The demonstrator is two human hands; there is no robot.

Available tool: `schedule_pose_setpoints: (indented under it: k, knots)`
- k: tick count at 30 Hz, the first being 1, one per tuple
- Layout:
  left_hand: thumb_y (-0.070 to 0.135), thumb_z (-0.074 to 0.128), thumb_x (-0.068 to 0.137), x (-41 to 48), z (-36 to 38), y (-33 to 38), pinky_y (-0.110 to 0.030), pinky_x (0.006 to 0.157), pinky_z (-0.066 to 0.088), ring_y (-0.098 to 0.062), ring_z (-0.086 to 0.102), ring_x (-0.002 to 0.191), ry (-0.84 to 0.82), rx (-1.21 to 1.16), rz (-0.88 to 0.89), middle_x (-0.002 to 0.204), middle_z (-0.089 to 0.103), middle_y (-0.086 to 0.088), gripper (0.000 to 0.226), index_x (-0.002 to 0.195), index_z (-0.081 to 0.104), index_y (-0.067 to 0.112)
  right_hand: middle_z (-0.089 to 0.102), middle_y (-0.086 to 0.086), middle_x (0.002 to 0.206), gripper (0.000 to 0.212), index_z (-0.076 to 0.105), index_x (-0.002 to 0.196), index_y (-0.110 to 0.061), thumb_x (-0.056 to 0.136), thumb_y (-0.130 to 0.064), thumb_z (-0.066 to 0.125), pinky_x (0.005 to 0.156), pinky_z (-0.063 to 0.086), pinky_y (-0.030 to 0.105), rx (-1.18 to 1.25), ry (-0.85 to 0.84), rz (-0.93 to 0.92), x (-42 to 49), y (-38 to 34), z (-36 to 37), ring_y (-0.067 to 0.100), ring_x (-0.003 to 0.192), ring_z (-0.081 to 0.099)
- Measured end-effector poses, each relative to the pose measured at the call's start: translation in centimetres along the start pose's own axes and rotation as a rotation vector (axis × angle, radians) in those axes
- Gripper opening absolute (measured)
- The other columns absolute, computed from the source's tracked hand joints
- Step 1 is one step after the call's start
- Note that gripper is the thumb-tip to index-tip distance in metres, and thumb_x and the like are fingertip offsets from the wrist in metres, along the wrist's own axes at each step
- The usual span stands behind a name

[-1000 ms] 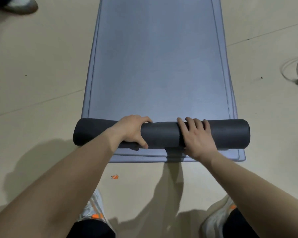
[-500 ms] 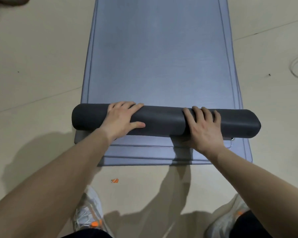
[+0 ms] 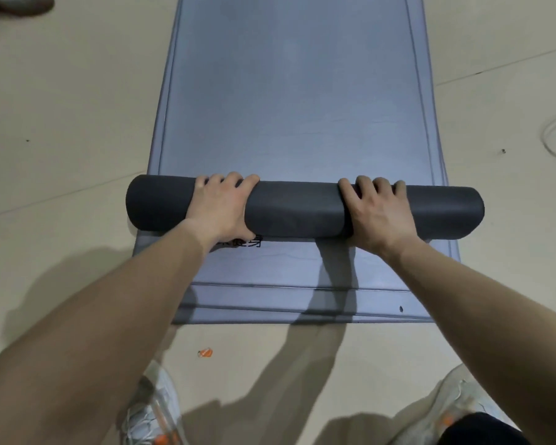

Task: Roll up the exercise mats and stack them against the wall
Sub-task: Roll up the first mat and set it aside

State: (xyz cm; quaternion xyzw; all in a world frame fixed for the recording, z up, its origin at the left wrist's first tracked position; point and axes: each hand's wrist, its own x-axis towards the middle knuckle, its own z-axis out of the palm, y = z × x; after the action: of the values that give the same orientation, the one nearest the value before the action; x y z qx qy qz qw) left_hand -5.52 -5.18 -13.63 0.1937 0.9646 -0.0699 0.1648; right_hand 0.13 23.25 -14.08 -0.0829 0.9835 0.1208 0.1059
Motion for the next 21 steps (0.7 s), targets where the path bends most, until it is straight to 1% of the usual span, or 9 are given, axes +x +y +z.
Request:
schedule_pose_setpoints:
  k: [2,5,8,10,12,13,16,18,21]
  knots:
    - [0.069,0.080,0.053,-0.7,-0.6,0.3,-0.050,0.104,0.041,-0.032,0.056,0.118,-0.078,-0.025,0.008,0.136,0.055,0.000,0.112,0.147,0.032,0.034,0.056,0.007,0.115,0.092,0.035,0.134,-0.023,0.061,-0.051,0.082,0.085,0.044,0.049,0.015,-0.108,-0.034,-0.3,0.4,-1.0,0.035,0.098,0.054]
    - [0.072,0.078,0.059,-4.1,-0.2,1.4,-0.051,0.111,0.037,-0.030,0.050,0.130,-0.178,-0.038,0.028,0.147,0.048,-0.002,0.119,0.154,0.021,0.029,0.061,-0.001,0.107,0.081,0.040,0.127,-0.029,0.061,-0.054,0.081,0.076,0.046,0.040,0.057,-0.202,-0.107,-2.8,0.1,-1.8,0.029,0.094,0.058]
    - [0.077,0.073,0.066,-8.9,1.5,3.8,-0.058,0.119,0.021,-0.036,0.026,0.148,-0.094,0.083,-0.006,0.164,0.023,-0.006,0.130,0.160,0.001,0.021,0.062,-0.008,0.094,0.079,0.047,0.122,-0.037,0.055,-0.063,0.079,0.066,0.047,0.034,0.107,-0.312,-0.150,-3.2,0.4,-2.7,0.023,0.083,0.060]
    - [0.073,0.074,0.069,-9.9,2.1,4.2,-0.057,0.120,0.020,-0.035,0.024,0.149,-0.073,0.060,0.001,0.164,0.023,-0.004,0.124,0.160,0.005,0.024,0.062,-0.006,0.102,0.093,0.044,0.133,-0.041,0.051,-0.064,0.083,0.071,0.047,0.035,0.165,-0.385,-0.140,-2.7,0.7,-2.8,0.024,0.088,0.061]
    - [0.069,0.080,0.063,-7.9,1.1,3.1,-0.052,0.115,0.030,-0.030,0.040,0.139,-0.127,-0.053,0.049,0.155,0.040,0.001,0.116,0.156,0.022,0.028,0.056,0.002,0.124,0.120,0.026,0.151,-0.038,0.051,-0.063,0.086,0.095,0.045,0.043,0.223,-0.332,-0.091,-3.2,0.7,-1.7,0.029,0.111,0.057]
    - [0.067,0.084,0.058,-6.4,0.0,2.1,-0.049,0.109,0.038,-0.027,0.049,0.130,-0.197,-0.148,0.063,0.145,0.050,0.004,0.112,0.151,0.032,0.031,0.051,0.007,0.135,0.129,0.017,0.156,-0.034,0.051,-0.060,0.088,0.107,0.038,0.049,0.191,-0.243,-0.064,-4.1,0.3,-0.9,0.032,0.123,0.051]
    - [0.061,0.091,0.047,-2.9,-2.6,0.8,-0.046,0.094,0.051,-0.025,0.061,0.110,-0.382,-0.281,0.091,0.122,0.064,0.006,0.104,0.137,0.047,0.035,0.031,0.022,0.155,0.133,0.011,0.161,-0.020,0.055,-0.035,0.091,0.116,0.019,0.062,0.109,0.000,0.010,-7.3,-1.4,2.2,0.043,0.144,0.028]
    - [0.069,0.086,0.052,-2.6,-2.0,1.3,-0.052,0.107,0.043,-0.028,0.054,0.125,-0.347,-0.172,0.058,0.141,0.053,-0.001,0.120,0.152,0.031,0.034,0.028,0.023,0.158,0.130,0.014,0.160,-0.019,0.055,-0.030,0.090,0.116,0.018,0.063,0.140,0.039,0.010,-6.7,-1.3,3.2,0.044,0.146,0.025]
    - [0.079,0.074,0.064,-5.0,1.1,2.9,-0.060,0.118,0.022,-0.035,0.028,0.147,-0.065,0.079,-0.027,0.160,0.026,-0.008,0.131,0.159,0.002,0.025,0.039,0.016,0.150,0.127,0.023,0.156,-0.024,0.052,-0.057,0.088,0.114,0.023,0.058,0.177,0.045,-0.009,-3.6,0.1,2.9,0.038,0.138,0.036]
